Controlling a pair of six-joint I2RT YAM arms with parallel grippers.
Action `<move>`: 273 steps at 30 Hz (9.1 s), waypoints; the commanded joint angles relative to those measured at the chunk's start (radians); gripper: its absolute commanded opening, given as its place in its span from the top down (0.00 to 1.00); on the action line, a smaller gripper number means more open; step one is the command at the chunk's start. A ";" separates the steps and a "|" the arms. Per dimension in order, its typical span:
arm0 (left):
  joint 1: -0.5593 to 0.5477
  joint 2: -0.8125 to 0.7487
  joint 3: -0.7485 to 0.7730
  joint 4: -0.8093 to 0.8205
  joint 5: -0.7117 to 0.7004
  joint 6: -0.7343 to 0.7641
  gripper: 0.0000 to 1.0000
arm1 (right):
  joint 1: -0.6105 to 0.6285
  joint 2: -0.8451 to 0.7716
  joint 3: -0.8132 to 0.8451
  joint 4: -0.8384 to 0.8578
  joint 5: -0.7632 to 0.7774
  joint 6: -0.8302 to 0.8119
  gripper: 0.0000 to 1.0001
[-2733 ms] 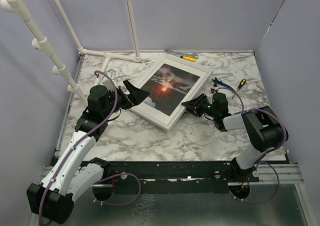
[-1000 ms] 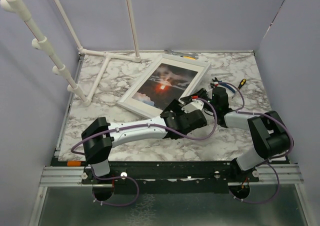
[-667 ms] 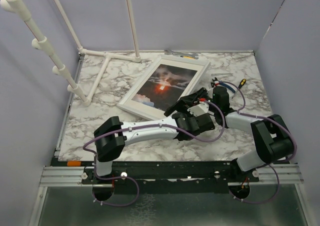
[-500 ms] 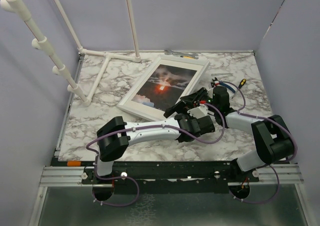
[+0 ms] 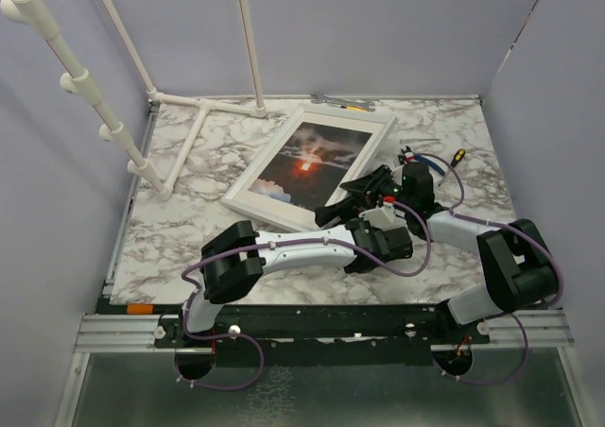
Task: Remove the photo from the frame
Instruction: Turn over the photo frame at the center of the board, then pick up the screwdriver from the center of the board.
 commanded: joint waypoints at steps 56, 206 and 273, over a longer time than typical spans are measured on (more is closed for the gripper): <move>-0.038 -0.017 0.384 -0.363 -0.092 -0.148 1.00 | -0.184 -0.409 0.210 -0.628 0.479 -0.353 0.04; 0.916 -0.863 -1.176 1.088 1.055 -0.352 0.43 | -0.236 -0.037 0.007 -0.436 0.216 -0.659 0.24; 0.795 -0.784 -1.081 0.957 0.664 -0.344 0.34 | -0.325 0.017 0.544 -0.790 0.690 -0.605 0.30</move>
